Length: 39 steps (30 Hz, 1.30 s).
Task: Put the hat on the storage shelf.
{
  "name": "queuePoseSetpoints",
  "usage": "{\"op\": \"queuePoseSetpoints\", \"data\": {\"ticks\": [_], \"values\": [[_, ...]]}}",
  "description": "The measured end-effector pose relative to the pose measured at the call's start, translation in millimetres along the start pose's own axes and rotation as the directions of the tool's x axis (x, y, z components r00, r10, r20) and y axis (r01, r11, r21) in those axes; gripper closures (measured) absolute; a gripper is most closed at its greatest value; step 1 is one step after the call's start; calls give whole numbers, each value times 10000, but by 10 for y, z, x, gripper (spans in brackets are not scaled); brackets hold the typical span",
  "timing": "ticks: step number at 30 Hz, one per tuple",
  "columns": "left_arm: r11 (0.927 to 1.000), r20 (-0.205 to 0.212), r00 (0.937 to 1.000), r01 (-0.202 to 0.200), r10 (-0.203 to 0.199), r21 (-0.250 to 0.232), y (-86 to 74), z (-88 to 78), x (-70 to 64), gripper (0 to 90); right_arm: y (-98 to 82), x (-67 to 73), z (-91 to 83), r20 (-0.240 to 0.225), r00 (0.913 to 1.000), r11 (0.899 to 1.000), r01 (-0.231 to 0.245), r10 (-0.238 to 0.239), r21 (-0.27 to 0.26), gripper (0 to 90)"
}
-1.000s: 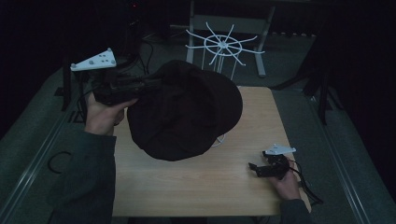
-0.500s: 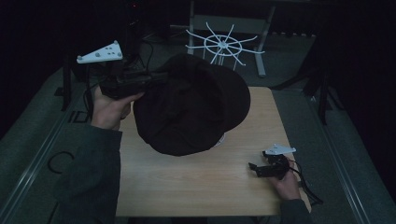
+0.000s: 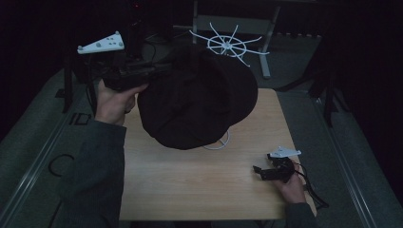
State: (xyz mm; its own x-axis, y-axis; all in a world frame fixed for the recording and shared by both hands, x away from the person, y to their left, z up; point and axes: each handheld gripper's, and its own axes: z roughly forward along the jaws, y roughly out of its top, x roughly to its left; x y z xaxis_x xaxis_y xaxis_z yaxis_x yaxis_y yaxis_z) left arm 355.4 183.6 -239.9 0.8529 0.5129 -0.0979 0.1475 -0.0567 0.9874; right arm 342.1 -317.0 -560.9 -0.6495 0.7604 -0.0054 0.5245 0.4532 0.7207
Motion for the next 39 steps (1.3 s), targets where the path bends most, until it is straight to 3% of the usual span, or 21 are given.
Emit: {"op": "queuePoseSetpoints", "data": {"ticks": [10, 17, 23, 32, 39], "values": [[9986, -294, 9990, 312, -325, -421, 84, 78, 118, 772, 0, 0, 0, 0, 10000, 10000, -3, 3, -1, 139], [9971, -964, 9939, 473, -530, -602, 117, 157, 186, 767, 0, 1, 0, -6, 10000, 10000, -9, 9, 1, 139], [9976, -1438, 9876, 582, -629, -363, 43, 290, 228, 757, 0, 1, 0, -7, 10000, 10000, -4, 4, -1, 139], [9971, -1000, 9921, 753, -756, -66, -78, 372, 268, 712, 0, 1, 0, -7, 10000, 10000, -11, 11, -1, 139], [9977, -1486, 9870, 648, -609, 218, -92, 369, 257, 650, 1, 4, 1, 16, 10000, 10000, -38, 38, -6, 140]]}}
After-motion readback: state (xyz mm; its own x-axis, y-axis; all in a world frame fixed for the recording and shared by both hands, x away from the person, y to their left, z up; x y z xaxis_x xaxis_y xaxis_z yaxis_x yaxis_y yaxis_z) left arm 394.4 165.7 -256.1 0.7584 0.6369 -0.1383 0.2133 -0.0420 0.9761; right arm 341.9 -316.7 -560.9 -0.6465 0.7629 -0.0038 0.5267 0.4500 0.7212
